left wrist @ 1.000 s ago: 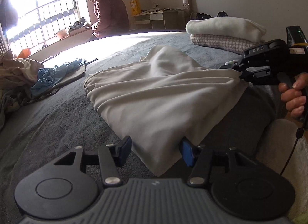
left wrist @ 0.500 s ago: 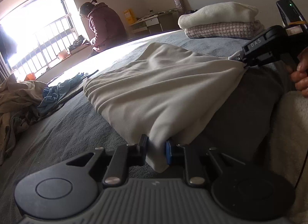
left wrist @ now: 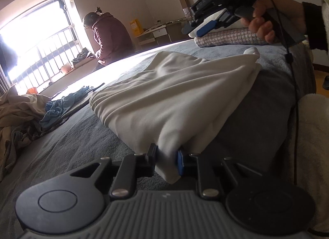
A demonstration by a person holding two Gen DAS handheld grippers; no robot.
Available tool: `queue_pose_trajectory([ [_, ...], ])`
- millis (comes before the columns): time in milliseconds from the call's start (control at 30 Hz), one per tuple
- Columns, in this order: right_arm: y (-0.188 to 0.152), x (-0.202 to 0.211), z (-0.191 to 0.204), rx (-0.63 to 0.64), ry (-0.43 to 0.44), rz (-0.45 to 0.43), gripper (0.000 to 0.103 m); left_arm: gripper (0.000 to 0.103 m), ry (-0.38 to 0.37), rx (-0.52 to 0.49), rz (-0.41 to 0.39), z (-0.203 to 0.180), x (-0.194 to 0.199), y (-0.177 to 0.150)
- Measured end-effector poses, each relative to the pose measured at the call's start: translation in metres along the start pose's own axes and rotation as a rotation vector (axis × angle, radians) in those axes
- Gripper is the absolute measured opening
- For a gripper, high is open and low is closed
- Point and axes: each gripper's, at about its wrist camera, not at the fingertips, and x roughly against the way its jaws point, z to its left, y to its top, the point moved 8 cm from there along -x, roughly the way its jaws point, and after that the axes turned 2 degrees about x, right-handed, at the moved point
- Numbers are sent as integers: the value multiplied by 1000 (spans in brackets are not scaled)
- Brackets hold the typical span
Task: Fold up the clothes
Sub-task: 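Open the right gripper and lift it off while the left gripper holds the fold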
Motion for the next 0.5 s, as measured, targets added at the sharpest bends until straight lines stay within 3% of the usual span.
queue_pose_trajectory([
  [200, 16, -98, -1, 115, -33, 174, 38, 21, -7, -4, -14, 2, 0, -2],
  [233, 14, -108, 0, 132, -43, 191, 31, 21, -5, -2, -14, 2, -1, -2],
  [267, 14, -112, 2, 151, -46, 199, 8, 21, -1, -2, -14, 1, -1, -2],
  [433, 40, -106, 11, 179, -33, 65, 7, 20, 23, -15, -19, -2, 0, -3],
  [500, 39, -117, 0, 154, -67, 74, 5, 20, 27, -31, -20, -4, 0, -3],
])
